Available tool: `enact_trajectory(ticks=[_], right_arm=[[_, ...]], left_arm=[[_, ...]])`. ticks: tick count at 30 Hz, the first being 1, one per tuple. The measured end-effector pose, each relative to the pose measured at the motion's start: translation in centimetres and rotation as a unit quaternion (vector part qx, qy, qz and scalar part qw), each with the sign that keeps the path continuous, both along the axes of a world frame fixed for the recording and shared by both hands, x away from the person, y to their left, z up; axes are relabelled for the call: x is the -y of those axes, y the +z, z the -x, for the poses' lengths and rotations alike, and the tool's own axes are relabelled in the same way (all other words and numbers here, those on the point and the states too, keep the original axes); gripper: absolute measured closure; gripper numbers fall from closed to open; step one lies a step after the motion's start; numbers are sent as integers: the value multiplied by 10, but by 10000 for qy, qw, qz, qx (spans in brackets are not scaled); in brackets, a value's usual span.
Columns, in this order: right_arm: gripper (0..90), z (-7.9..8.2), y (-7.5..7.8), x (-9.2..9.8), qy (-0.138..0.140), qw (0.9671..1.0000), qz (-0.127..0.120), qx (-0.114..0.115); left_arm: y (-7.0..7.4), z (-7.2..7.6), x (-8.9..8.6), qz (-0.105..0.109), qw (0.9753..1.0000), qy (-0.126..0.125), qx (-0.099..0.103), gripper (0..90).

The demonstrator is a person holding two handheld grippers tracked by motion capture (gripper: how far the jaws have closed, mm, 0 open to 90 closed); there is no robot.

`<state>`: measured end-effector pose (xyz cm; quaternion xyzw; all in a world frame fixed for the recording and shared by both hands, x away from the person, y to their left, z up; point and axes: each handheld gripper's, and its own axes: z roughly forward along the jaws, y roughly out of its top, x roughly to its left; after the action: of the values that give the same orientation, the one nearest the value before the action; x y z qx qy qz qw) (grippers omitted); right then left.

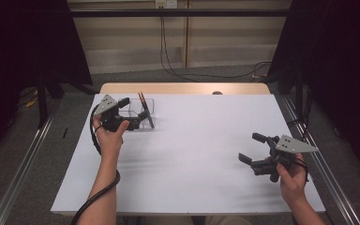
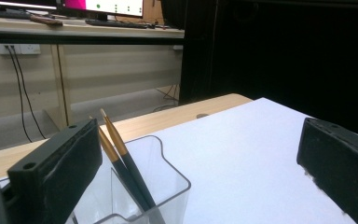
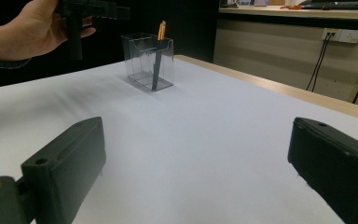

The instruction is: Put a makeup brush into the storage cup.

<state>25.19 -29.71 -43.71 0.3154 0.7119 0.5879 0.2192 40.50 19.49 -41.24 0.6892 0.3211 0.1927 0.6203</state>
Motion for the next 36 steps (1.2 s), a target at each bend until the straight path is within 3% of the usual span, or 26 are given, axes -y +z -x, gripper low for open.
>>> enact_trajectory(ticks=[14, 23, 36], right_arm=[[35, 0, -1, 0, 7, 10000, -10, -1], [35, 0, 0, -2, 32, 10000, 11, -2], [35, 1, 1, -2, 25, 10000, 21, 25]], left_arm=[[-1, 12, -3, -61, 9997, -223, -20, 0], [-1, 19, -7, -202, 9994, -269, 15, 1], [-3, 33, -13, -189, 9993, -310, 90, 1]])
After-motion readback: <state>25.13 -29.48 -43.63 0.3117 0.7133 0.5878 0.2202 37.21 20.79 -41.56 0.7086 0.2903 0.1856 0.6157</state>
